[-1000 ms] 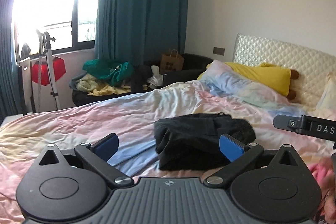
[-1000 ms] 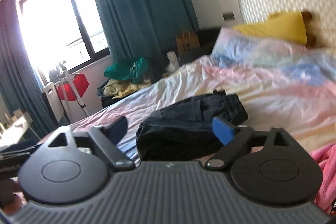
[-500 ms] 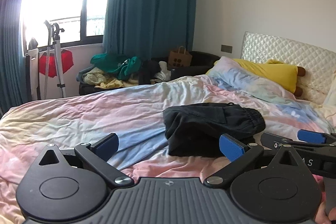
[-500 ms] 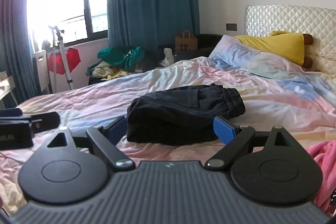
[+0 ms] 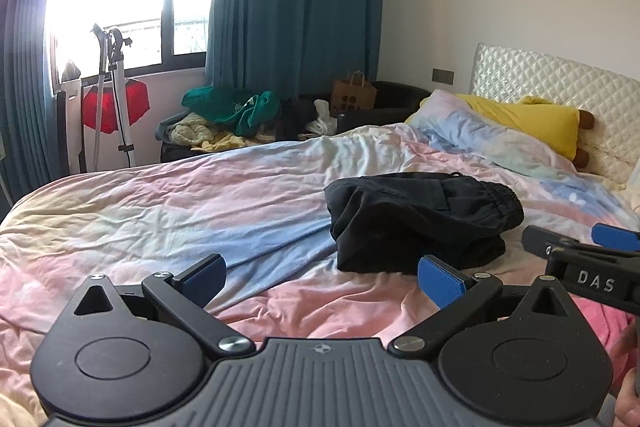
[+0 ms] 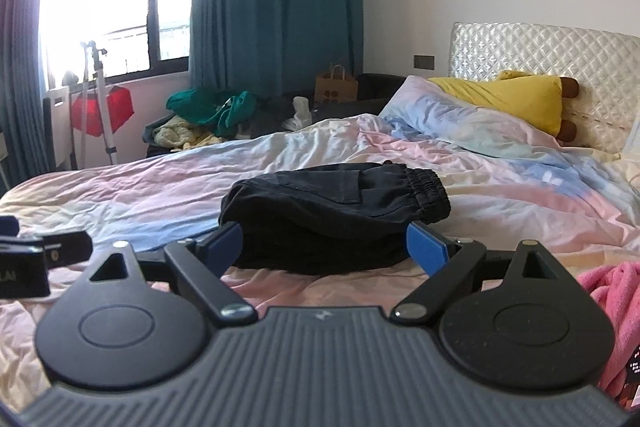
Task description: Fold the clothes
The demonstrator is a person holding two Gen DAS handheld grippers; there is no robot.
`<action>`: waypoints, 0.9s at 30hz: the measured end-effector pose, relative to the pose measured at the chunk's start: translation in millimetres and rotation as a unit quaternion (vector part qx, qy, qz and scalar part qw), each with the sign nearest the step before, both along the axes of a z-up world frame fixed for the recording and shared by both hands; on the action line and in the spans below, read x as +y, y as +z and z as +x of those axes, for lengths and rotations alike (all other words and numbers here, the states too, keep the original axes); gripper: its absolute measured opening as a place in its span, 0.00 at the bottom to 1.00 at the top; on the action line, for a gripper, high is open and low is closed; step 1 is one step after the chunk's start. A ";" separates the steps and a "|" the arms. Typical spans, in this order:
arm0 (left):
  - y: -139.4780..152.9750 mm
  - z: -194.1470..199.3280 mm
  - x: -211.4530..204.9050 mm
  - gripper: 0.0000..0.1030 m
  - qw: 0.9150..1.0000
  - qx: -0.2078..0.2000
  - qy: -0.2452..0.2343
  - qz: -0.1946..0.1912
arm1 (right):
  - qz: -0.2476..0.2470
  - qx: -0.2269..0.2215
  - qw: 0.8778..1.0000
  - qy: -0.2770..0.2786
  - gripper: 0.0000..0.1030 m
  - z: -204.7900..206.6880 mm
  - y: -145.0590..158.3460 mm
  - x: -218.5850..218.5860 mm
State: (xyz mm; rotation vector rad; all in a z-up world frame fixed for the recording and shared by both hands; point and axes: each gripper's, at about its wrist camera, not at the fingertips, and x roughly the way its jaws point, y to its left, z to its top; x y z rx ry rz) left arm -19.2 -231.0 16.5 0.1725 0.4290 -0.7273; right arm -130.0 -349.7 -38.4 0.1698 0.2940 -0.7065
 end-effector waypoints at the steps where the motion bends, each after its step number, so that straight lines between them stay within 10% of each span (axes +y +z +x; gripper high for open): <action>1: -0.3 -0.3 -0.9 1.00 1.000 0.000 0.000 0.001 | 0.001 -0.001 1.000 -0.001 0.88 -0.2 -0.4 -0.4; 27: -3.5 -6.6 -5.5 1.00 1.000 -0.006 0.003 0.009 | 0.001 0.004 1.000 -0.011 0.88 0.3 -2.8 -2.8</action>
